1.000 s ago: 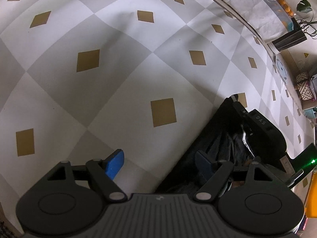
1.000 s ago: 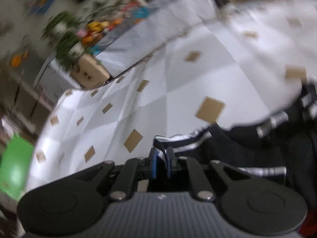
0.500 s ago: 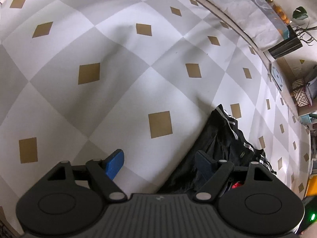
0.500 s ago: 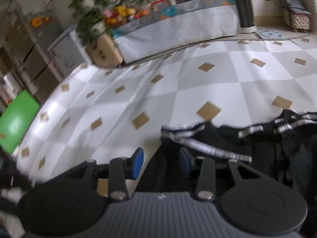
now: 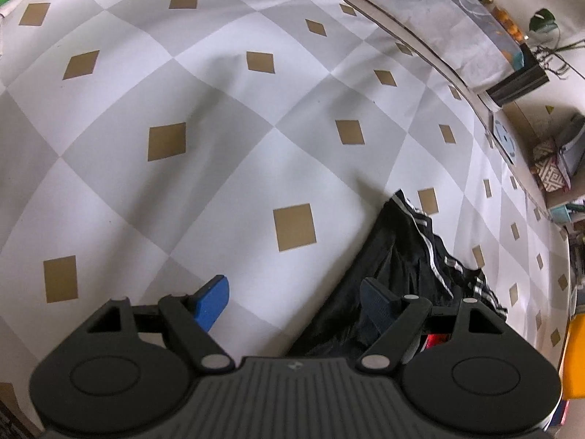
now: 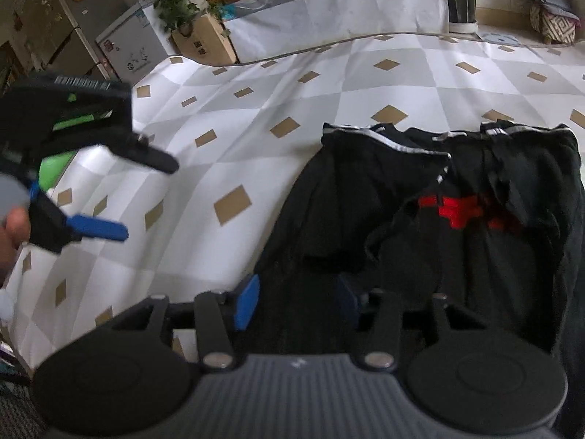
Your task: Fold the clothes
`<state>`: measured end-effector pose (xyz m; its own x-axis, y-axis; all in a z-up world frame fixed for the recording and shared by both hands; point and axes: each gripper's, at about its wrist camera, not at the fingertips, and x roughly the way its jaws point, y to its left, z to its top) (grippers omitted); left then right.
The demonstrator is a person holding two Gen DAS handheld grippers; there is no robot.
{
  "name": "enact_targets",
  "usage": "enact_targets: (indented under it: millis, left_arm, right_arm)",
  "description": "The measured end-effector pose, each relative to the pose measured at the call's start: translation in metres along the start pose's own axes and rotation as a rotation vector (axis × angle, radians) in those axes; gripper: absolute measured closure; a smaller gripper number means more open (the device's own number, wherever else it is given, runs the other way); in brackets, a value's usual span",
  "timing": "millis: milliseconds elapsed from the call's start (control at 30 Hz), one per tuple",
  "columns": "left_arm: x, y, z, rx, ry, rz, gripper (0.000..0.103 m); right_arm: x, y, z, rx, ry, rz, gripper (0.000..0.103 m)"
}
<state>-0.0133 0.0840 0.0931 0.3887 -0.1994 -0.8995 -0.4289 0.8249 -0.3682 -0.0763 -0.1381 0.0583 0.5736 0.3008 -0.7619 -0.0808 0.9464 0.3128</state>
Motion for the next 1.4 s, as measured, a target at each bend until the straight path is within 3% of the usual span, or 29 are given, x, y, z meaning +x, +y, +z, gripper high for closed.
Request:
enact_targets:
  millis: [200, 500, 600, 733, 900, 1000, 1100, 1167, 1233, 1400]
  left_arm:
    - [0.000, -0.002, -0.002, 0.014, -0.002, 0.006, 0.025]
    - [0.005, -0.004, -0.005, 0.023, 0.011, 0.011, 0.025]
    - [0.009, -0.006, -0.005, 0.031, 0.016, 0.019, 0.025]
    - [0.011, -0.007, -0.007, 0.035, 0.025, 0.019, 0.025]
    - [0.014, -0.010, -0.009, 0.046, 0.030, 0.023, 0.025]
    - [0.014, -0.011, -0.010, 0.051, 0.030, 0.023, 0.025]
    - [0.015, -0.011, -0.010, 0.051, 0.032, 0.026, 0.025]
    - [0.015, -0.011, -0.010, 0.048, 0.035, 0.024, 0.025]
    - [0.015, -0.011, -0.010, 0.048, 0.035, 0.022, 0.025]
    - [0.017, -0.012, -0.011, 0.057, 0.032, 0.026, 0.025]
  right_arm:
    - [0.013, -0.025, 0.009, 0.073, -0.018, -0.093, 0.056]
    - [0.037, -0.046, 0.024, 0.173, -0.053, -0.102, 0.055]
    - [0.044, -0.043, 0.025, 0.137, -0.058, -0.134, 0.066]
    - [0.049, -0.044, 0.025, 0.125, -0.055, -0.171, 0.094]
    - [0.045, -0.040, 0.030, 0.056, -0.093, -0.195, 0.101]
    - [0.042, -0.037, 0.035, 0.011, -0.117, -0.212, 0.101]
    - [0.044, -0.043, 0.035, 0.050, -0.106, -0.210, 0.101]
    - [0.046, -0.049, 0.034, 0.086, -0.086, -0.199, 0.094]
    - [0.044, -0.056, 0.035, 0.150, -0.091, -0.172, 0.076]
    - [0.039, -0.066, 0.047, 0.194, -0.149, -0.163, 0.063]
